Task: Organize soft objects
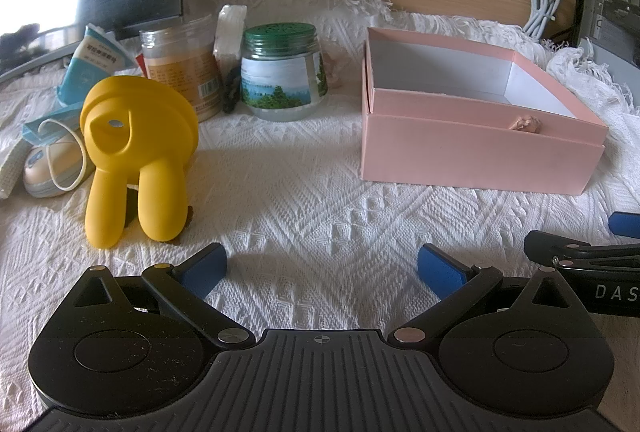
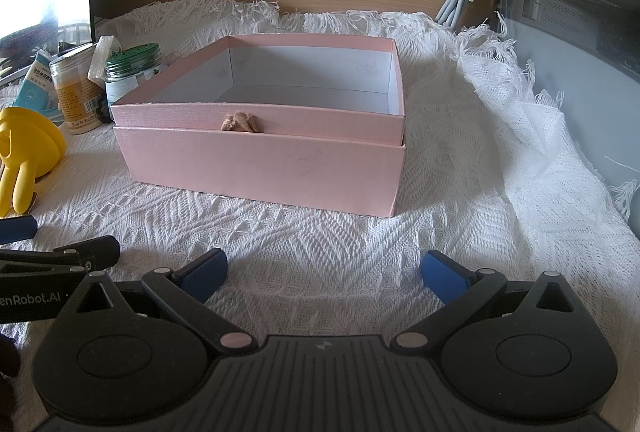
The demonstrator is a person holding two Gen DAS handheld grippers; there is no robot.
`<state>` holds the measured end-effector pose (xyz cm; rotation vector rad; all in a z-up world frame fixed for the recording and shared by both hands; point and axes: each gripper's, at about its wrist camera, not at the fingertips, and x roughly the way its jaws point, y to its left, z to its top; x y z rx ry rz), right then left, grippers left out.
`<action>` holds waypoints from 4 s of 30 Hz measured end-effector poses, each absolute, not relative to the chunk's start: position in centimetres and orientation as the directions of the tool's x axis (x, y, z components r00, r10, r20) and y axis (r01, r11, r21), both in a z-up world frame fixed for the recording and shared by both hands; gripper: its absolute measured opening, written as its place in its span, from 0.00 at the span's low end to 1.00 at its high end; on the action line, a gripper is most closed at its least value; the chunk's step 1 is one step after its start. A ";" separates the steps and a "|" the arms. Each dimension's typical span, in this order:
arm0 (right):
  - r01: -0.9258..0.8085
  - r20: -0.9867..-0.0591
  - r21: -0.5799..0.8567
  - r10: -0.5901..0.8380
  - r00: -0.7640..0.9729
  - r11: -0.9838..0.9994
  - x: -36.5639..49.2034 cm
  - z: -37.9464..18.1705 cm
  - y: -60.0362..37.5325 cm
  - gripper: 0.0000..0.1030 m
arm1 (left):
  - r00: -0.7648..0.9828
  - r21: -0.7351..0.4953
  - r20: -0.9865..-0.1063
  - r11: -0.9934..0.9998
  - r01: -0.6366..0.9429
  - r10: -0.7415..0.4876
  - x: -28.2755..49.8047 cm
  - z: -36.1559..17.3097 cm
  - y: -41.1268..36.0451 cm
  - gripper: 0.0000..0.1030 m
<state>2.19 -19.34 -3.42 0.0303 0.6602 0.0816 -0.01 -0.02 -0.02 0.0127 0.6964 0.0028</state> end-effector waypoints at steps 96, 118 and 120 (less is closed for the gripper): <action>-0.222 -0.623 0.008 0.178 0.762 0.975 1.1 9.2 9.3 1.00 | 0.764 -0.271 -0.605 0.960 0.068 -0.225 13.3 11.9 39.4 0.56; -0.548 -0.665 -0.139 0.332 0.669 0.825 3.8 2.7 29.8 0.76 | 0.714 -0.392 -0.693 0.885 -0.253 -0.102 -1.0 9.5 51.6 0.56; -0.557 -0.651 -0.104 0.366 0.664 0.824 3.1 4.2 27.9 0.75 | 0.719 -0.402 -0.683 0.886 -0.229 -0.125 -0.5 9.9 50.8 0.56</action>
